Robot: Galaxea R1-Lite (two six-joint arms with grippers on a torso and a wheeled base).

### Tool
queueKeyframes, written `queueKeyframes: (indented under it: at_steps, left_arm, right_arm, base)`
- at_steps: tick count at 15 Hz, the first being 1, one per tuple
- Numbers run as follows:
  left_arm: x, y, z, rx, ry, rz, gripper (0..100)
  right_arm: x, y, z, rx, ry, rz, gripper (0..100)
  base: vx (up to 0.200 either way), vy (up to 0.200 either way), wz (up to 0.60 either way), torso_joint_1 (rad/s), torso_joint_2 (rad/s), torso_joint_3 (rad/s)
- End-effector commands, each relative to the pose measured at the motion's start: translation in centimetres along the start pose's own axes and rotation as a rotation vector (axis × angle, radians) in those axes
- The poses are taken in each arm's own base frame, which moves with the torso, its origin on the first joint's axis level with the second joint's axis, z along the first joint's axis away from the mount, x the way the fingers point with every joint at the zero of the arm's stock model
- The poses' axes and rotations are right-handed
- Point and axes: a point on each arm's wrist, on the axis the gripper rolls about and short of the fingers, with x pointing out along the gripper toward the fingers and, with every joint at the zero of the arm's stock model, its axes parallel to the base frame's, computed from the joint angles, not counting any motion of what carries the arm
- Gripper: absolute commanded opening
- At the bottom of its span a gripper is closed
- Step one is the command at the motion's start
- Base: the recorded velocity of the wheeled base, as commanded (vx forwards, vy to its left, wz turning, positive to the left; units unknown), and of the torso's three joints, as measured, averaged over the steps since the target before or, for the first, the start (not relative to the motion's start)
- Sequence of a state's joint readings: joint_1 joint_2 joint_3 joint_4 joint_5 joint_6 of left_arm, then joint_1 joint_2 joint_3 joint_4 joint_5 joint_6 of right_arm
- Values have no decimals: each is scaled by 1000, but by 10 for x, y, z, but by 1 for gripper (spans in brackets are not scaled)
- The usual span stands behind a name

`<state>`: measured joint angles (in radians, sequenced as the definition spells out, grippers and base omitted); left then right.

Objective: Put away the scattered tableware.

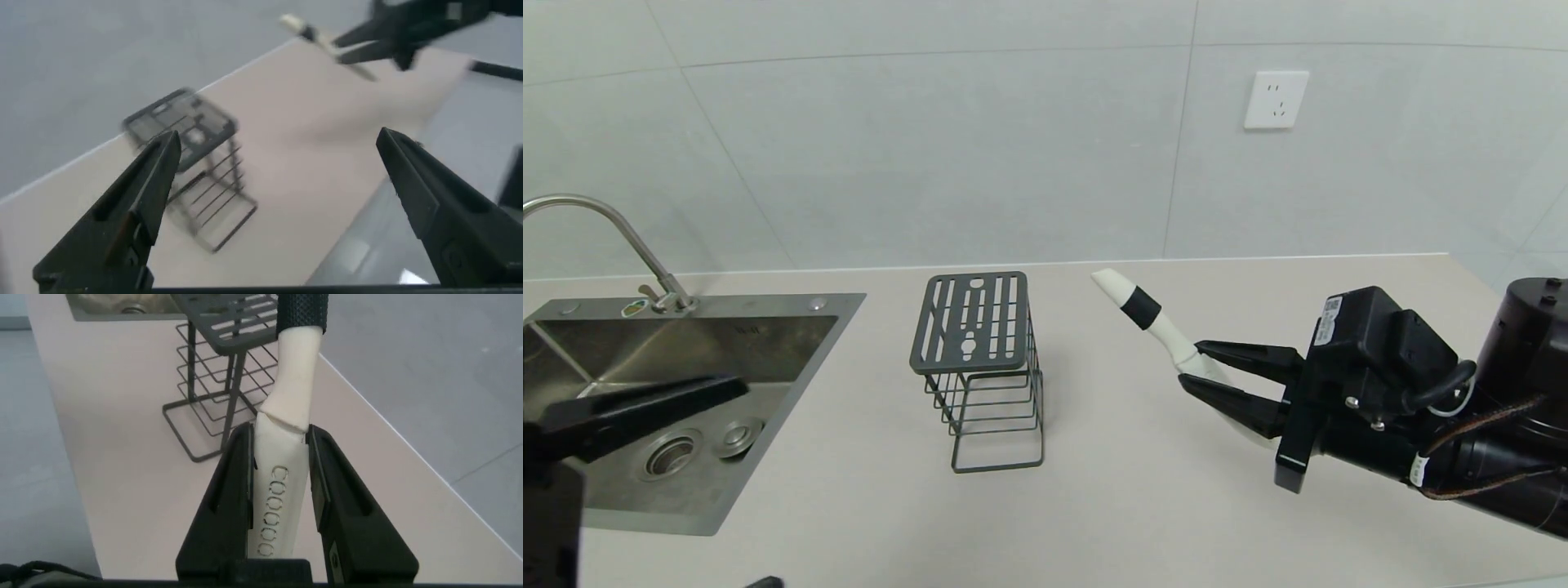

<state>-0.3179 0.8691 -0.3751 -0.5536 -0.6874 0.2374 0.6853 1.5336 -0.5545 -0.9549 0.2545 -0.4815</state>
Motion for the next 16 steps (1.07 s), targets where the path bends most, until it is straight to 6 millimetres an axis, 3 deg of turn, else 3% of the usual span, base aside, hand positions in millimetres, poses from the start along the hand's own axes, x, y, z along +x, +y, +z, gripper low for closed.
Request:
queueKeyframes:
  at_steps: [1, 5, 8, 11, 16]
  left_arm:
    - [46, 23, -22, 8, 63, -190, 100]
    - [91, 51, -38, 59, -6, -302, 100]
    - [129, 76, -49, 118, -136, -356, 100]
    - [152, 85, -57, 64, -217, -383, 100]
    - [161, 87, -66, -36, -249, -392, 100]
  right_arm:
    - [9, 4, 4, -2, -17, 21, 0]
    - [29, -6, 15, -14, -74, 0, 0]
    - [28, -4, 17, -14, -80, 7, 0]
    - [24, -1, 25, -19, -108, 14, 0]
    - [6, -2, 49, -36, -193, -1, 0]
  base:
    - [0, 0, 0, 0, 0, 0]
    - [0, 0, 0, 0, 0, 0]
    - [0, 0, 0, 0, 0, 0]
    - [0, 0, 0, 0, 0, 0]
    - [0, 0, 0, 0, 0, 0]
